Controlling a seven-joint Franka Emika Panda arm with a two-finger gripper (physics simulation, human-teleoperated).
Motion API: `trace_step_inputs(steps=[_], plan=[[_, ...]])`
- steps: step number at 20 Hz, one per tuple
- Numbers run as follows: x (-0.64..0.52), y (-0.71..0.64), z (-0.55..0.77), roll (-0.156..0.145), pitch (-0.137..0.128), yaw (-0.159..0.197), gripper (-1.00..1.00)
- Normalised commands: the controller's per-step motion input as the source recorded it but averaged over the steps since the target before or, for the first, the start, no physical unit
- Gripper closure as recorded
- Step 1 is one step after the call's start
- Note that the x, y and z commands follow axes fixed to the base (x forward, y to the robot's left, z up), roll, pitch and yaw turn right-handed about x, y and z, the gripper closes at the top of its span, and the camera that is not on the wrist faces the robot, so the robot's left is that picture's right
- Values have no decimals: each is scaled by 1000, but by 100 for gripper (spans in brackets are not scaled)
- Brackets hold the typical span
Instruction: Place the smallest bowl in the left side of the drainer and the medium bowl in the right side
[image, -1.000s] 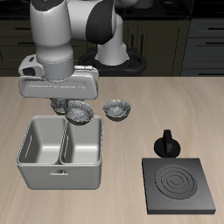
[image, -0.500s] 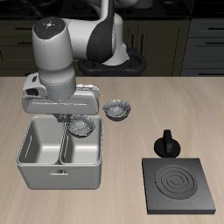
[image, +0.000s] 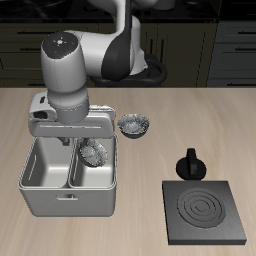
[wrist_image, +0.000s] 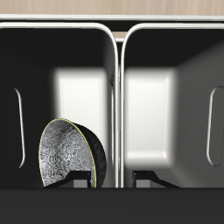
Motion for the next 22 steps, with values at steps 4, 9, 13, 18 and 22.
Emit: trace_step_inputs(steps=[4,9,13,18,22], plan=[[-88,103,-19,19,-5,15,-100],[-134,162,155,25,-46,19,-100],[-308,185,281,0,-57,-41,-100],[-471,180,312,-32,-104,-5,-100],[-572,182,180,-39,-91,30,-100]])
